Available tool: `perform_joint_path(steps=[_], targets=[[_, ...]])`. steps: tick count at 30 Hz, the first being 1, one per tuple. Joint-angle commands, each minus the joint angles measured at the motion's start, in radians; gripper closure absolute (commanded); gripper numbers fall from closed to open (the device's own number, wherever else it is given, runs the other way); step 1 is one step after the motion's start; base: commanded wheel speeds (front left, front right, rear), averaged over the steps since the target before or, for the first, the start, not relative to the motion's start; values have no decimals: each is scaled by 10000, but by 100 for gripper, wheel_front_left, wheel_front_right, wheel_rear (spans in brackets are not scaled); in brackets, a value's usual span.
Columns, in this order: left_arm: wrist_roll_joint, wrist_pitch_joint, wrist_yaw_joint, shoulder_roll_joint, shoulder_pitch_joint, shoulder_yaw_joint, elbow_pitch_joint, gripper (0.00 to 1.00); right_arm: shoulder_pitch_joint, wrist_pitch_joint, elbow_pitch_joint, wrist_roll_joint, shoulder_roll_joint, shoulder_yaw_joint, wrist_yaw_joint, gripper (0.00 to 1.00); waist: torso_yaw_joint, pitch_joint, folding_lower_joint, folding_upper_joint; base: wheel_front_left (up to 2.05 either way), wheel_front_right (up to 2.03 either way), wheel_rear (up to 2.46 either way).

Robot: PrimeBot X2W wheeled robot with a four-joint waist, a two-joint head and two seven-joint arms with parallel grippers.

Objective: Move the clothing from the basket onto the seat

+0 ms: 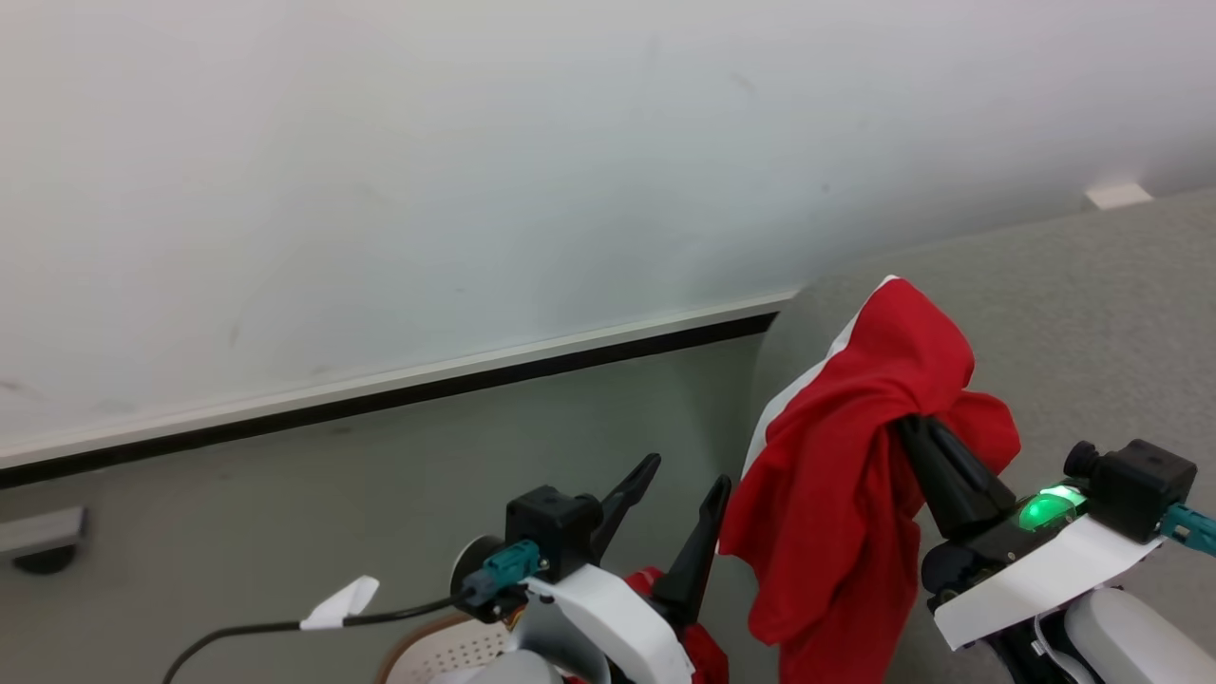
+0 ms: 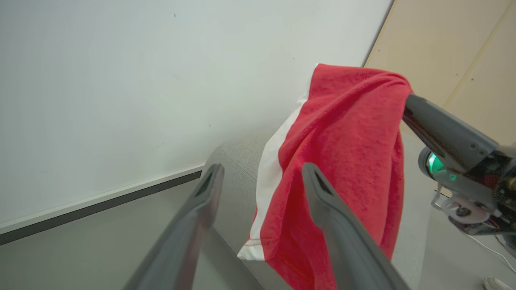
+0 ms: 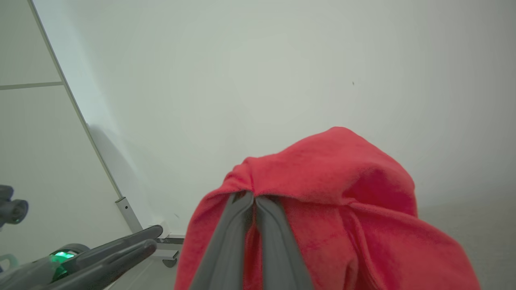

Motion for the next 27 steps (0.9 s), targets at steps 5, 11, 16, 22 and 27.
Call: perform_joint_path(steps=[5,11,16,22,27], targets=[[-6,-41,-30,-52,-32,-125,-3,0,84,-35,-243,-96,-422,-298,-22,100,-1201,148,0,-1,0,0,0],[94,-10,-99,-169,-186,-368,2,0,385,-35,-486,-148,-806,-838,-22,100,-2074,324,0,-1,0,0,0],[119,60,-138,-291,-300,-559,44,0,804,-35,-676,-184,-1070,-1395,-22,100,-2490,475,0,-1,0,0,0],[212,181,-152,-344,-453,-744,25,0,1143,-35,-795,-230,-1168,-1973,-22,100,-2636,717,0,-1,0,0,0],[523,518,-199,-308,-1090,-926,-96,0,933,-35,-936,-362,-987,-2842,-22,100,-2396,1709,0,-1,0,0,0]])
